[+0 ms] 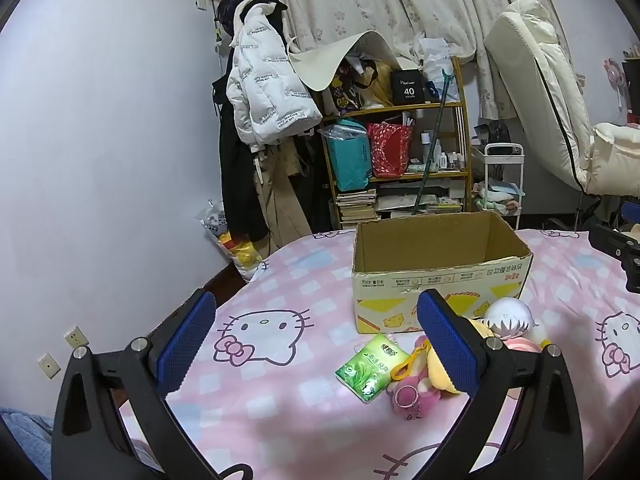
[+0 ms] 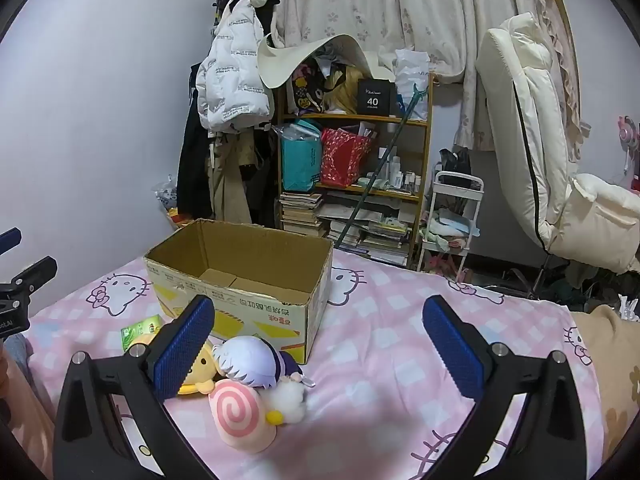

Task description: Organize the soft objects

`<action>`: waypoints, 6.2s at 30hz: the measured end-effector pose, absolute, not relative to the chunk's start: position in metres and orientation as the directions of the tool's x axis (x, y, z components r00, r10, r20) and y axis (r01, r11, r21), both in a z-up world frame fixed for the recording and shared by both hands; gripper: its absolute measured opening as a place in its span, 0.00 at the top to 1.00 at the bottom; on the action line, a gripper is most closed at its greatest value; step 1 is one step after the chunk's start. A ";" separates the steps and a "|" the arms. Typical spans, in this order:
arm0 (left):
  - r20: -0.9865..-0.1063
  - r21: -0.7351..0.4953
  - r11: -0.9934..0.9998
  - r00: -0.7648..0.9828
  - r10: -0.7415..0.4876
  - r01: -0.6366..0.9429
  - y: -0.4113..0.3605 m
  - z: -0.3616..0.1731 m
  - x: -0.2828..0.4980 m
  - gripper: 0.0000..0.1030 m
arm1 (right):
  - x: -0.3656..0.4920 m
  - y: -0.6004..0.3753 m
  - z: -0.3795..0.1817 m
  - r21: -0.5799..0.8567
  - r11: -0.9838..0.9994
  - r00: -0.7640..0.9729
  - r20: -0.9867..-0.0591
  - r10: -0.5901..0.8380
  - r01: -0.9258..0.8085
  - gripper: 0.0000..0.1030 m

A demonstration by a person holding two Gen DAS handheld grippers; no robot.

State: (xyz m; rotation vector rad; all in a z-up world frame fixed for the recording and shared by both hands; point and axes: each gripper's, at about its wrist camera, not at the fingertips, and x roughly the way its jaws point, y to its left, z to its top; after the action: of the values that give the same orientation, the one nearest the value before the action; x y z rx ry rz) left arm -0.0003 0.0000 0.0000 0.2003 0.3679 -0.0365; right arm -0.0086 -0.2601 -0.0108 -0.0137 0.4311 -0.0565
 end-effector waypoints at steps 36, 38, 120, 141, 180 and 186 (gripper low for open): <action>-0.370 0.192 0.979 0.929 0.014 0.062 0.005 -0.002 0.004 0.03 | -0.008 -0.259 -0.012 -0.031 0.998 0.908 -0.415 -0.061 0.053 0.00; -0.370 0.193 0.979 0.929 0.014 0.062 0.005 -0.002 0.004 0.03 | -0.009 -0.259 -0.012 -0.032 0.998 0.908 -0.415 -0.061 0.052 0.00; -0.343 0.231 0.968 0.939 -0.012 0.096 -0.011 0.004 0.005 0.03 | 0.000 -0.258 -0.013 -0.020 1.000 0.906 -0.423 -0.025 0.018 0.00; -0.486 0.189 0.954 0.867 -0.114 0.232 -0.057 -0.024 0.058 0.03 | 0.060 -0.252 -0.033 0.020 0.996 0.826 -0.557 0.088 -0.092 0.00; -0.738 0.237 0.843 0.654 -0.167 0.483 -0.116 -0.108 0.077 0.03 | 0.096 -0.243 -0.099 0.157 0.966 0.605 -0.755 0.252 -0.207 0.04; -0.743 0.259 0.836 0.653 -0.149 0.485 -0.117 -0.113 0.076 0.03 | 0.094 -0.240 -0.101 0.140 0.964 0.597 -0.762 0.251 -0.226 0.04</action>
State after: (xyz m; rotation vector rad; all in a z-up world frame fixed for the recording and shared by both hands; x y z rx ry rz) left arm 0.0765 -0.1175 -0.1133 0.4655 0.7836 -0.3743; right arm 0.0942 -0.2398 -0.1009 0.0303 0.8894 0.2767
